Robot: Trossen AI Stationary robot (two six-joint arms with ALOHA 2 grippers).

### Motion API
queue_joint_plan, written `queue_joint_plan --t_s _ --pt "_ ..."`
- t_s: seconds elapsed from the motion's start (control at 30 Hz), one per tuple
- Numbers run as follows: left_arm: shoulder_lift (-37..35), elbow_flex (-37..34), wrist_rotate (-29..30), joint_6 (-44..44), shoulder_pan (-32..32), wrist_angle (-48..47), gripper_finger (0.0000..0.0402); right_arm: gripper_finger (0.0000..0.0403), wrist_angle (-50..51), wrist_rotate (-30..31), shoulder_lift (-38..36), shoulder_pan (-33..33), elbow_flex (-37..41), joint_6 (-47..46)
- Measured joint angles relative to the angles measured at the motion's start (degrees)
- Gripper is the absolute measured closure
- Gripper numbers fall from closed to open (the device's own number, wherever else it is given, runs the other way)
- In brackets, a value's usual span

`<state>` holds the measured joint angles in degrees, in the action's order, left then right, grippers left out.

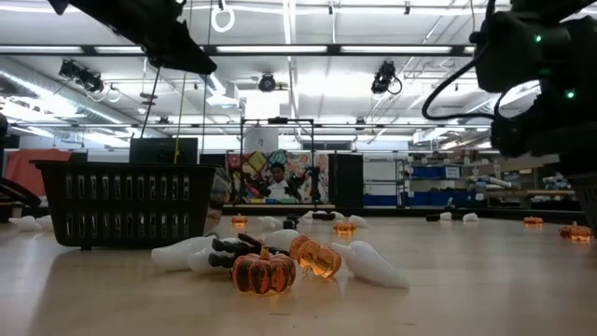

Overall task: Sort Halloween decoration
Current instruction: Put the black skeleton toy into the right black basket

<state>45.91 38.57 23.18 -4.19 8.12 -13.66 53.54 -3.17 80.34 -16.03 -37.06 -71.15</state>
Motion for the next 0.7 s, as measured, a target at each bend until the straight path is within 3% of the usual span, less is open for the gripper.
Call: queue_joint_plan --t_s 0.2,0.33,0.57,0.7 --pt "0.0 0.0 0.0 -1.5 2.2 0.2 0.0193 0.0204 -0.3 -1.2 3.4 0.0 -0.1 0.3" --pt "0.0 0.0 0.0 -1.5 2.7 -0.1 0.0193 0.0254 -1.9 -1.6 3.9 0.1 -0.2 1.3" --pt "0.0 0.0 0.0 -1.6 2.7 -2.0 0.0193 0.0375 -2.8 -2.5 3.9 0.2 -0.2 2.5" --pt "-0.3 0.0 0.0 -1.7 2.6 -2.2 0.0193 0.0382 -1.5 -0.9 3.7 0.7 -0.5 3.3"
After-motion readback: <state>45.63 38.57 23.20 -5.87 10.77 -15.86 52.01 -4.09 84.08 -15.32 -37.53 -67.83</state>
